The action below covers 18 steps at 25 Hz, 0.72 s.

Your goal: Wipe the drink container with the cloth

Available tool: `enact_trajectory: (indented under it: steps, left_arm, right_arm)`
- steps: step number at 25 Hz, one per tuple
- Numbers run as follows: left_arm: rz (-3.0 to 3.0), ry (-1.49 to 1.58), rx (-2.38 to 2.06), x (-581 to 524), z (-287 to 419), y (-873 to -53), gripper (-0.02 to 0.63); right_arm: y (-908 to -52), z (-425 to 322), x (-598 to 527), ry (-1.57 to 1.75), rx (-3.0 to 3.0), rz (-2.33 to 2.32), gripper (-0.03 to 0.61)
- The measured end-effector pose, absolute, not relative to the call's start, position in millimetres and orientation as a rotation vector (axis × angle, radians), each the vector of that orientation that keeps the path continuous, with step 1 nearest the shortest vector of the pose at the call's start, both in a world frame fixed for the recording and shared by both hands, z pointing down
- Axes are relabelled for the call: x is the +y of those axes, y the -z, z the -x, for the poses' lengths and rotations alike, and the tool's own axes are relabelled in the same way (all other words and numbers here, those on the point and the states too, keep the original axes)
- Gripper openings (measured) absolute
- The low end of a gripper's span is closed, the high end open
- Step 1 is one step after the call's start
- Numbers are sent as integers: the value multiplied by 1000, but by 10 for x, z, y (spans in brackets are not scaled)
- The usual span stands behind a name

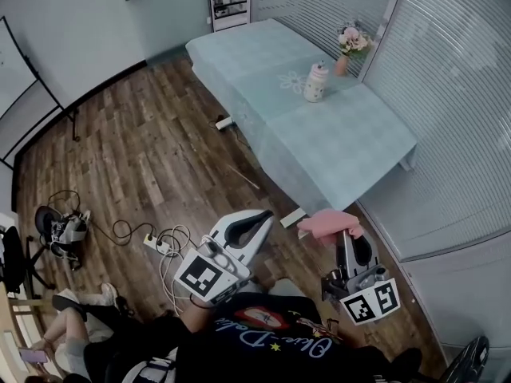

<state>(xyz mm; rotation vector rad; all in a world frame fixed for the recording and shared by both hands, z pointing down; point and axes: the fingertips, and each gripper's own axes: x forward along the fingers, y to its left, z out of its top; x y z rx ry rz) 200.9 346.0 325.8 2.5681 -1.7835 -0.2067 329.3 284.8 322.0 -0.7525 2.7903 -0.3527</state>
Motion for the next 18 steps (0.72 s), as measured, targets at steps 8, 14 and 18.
enact_trajectory:
  steps: [8, 14, 18]
  left_arm:
    - [-2465, 255, -1843, 3655, -1765, -3353, 5]
    - [-2408, 232, -1934, 3550, -1534, -3403, 5]
    - [-2384, 199, -1977, 3389, -1389, -3408, 5]
  right_arm:
    - [-3152, -3096, 2789, 319, 2827, 743, 25]
    - [-3209, -2905, 2578, 331, 2836, 681, 25]
    - [-3277, -2790, 2372, 365, 2832, 654, 25]
